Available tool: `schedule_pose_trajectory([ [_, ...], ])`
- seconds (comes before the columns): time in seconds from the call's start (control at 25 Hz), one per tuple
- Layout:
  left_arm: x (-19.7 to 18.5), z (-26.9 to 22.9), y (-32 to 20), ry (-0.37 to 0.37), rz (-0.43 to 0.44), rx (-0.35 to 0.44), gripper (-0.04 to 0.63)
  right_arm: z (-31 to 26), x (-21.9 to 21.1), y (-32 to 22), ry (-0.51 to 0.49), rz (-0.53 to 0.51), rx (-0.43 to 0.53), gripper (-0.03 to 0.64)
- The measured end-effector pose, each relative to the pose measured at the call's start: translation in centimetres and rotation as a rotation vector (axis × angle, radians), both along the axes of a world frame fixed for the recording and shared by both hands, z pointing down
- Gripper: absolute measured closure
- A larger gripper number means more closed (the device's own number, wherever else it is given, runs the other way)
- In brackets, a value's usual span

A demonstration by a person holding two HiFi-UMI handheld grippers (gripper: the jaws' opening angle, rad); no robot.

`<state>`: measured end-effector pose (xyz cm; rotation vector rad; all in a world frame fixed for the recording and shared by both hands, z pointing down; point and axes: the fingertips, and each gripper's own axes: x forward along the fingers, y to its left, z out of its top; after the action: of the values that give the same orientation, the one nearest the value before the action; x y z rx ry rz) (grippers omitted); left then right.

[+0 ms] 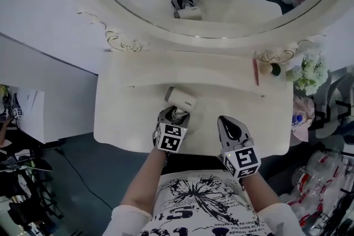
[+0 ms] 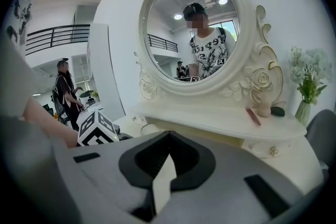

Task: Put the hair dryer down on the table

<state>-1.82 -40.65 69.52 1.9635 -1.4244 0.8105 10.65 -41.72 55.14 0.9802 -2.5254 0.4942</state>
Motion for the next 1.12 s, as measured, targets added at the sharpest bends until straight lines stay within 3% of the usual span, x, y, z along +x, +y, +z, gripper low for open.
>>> schedule_pose_trajectory([
  [0.08,0.3,0.0,0.0,-0.002,0.02,0.002,0.347,-0.2,0.0,0.2,-0.002,0.007,0.002,0.606],
  [0.16,0.7,0.0,0.1,-0.006,0.042,0.003,0.276,-0.5,0.0,0.5,-0.006,0.011,0.007,0.606],
  [0.24,0.7,-0.5,0.1,-0.011,0.043,0.026,0.258,-0.8,0.0,0.7,-0.009,0.013,0.015,0.606],
  [0.44,0.1,-4.0,0.8,-0.022,0.025,0.166,0.252,-1.6,0.3,1.2,-0.016,0.028,0.032,0.606],
  [0.6,-0.2,-8.1,1.4,0.062,-0.018,0.258,0.256,-2.2,0.4,1.4,-0.022,0.04,0.047,0.606],
  [0.64,-0.4,-9.1,1.4,0.073,-0.033,0.282,0.282,-2.5,0.3,1.4,-0.025,0.042,0.054,0.606],
  [0.72,-1.2,-11.2,1.2,0.069,-0.066,0.332,0.489,-3.0,0.0,1.3,-0.032,0.043,0.07,0.606],
  [0.76,-1.5,-12.3,1.0,0.07,-0.075,0.354,0.528,-3.4,-0.2,1.2,-0.036,0.043,0.081,0.606],
  [0.92,-2.1,-16.6,0.5,0.081,-0.079,0.438,0.573,-5.4,-0.7,1.1,-0.062,0.033,0.134,0.606],
  [1.12,-2.4,-23.1,0.3,0.091,-0.055,0.587,0.574,-8.2,-1.1,1.4,-0.106,0.018,0.219,0.606],
])
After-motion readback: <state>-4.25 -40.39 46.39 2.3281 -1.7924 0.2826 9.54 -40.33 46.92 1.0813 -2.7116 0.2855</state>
